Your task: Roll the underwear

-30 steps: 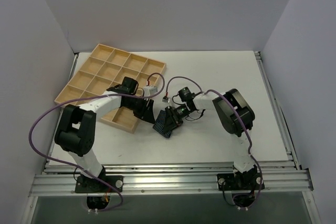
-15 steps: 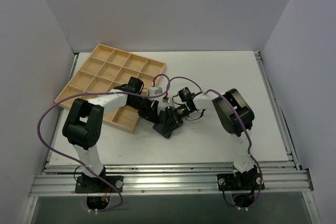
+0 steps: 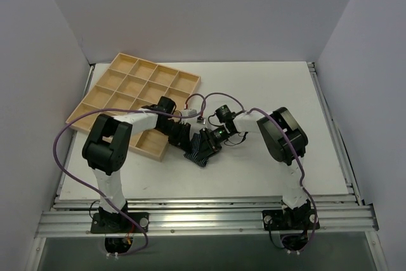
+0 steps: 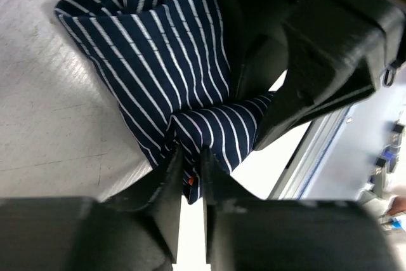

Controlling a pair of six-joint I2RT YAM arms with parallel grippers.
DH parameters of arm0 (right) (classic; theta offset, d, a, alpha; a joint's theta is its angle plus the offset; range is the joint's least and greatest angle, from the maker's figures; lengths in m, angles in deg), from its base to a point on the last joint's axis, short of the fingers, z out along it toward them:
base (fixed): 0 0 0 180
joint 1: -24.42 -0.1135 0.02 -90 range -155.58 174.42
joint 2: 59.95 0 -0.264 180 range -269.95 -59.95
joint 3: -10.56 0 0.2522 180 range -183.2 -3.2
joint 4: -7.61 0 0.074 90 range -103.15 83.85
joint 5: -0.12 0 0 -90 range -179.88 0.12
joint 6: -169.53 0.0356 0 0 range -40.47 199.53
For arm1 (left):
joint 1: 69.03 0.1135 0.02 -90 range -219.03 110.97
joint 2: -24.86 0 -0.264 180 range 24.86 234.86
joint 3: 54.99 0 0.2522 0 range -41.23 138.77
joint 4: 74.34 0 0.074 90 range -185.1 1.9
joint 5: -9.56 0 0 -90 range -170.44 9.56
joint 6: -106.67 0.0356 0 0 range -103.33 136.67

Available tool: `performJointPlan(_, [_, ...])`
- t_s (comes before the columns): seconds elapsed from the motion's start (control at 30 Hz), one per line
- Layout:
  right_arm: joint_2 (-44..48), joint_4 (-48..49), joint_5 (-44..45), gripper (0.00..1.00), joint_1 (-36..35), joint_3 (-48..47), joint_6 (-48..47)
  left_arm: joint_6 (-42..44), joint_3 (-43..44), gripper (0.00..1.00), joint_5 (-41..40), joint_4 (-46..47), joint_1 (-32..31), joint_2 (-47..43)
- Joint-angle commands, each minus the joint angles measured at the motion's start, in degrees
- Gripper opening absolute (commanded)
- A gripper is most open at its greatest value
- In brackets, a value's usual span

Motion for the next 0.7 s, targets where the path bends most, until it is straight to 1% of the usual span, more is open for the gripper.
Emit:
performJointPlan(0.0, [-0.92, -3.05, 19.49, 0.05, 0.77, 3.08, -2.0, -2.14, 1.07, 0.19, -3.16, -0.77, -0.25, 2.17])
performJointPlan(0.03, [-0.39, -2.09, 20.55, 0.06, 0.94, 3.34, -1.56, -2.24, 1.07, 0.17, -3.51, -0.41, -0.25, 2.35])
performJointPlan(0.07, [0.13, -1.39, 21.08, 0.07, 0.95, 3.61, -1.03, -2.67, 1.07, 0.13, -3.78, -0.15, -0.25, 2.53])
performJointPlan(0.1, [1.27, -0.77, 21.61, 0.08, 0.95, 3.96, 0.19, -4.16, 0.98, 0.11, -4.04, 0.64, -0.25, 2.61])
performJointPlan(0.13, [2.07, -0.16, 21.96, 0.1, 1.21, 4.74, 0.81, -4.43, 1.07, 0.1, -4.3, 0.9, -0.25, 2.7])
performJointPlan(0.17, [2.68, 1.42, 22.83, 0.13, 1.3, 5.19, 1.43, -4.78, 1.15, 0.08, -4.57, 0.91, -0.25, 3.05])
performJointPlan(0.3, [7.16, 4.5, 25.04, 0.19, 1.3, 7.56, 3.72, -4.96, 2.12, 0.03, -5.09, 0.56, -0.43, 4.37])
performJointPlan(0.4, [9.71, 7.76, 26.18, 0.23, 1.39, 9.32, 5.39, -4.96, 2.91, 0.02, -5.09, 0.03, -0.95, 4.99])
performJointPlan(0.67, [15.42, 8.73, 29.6, 0.35, 1.3, 9.68, 6.8, -5.31, 5.54, 0.02, -5.8, -1.9, -1.92, 6.83])
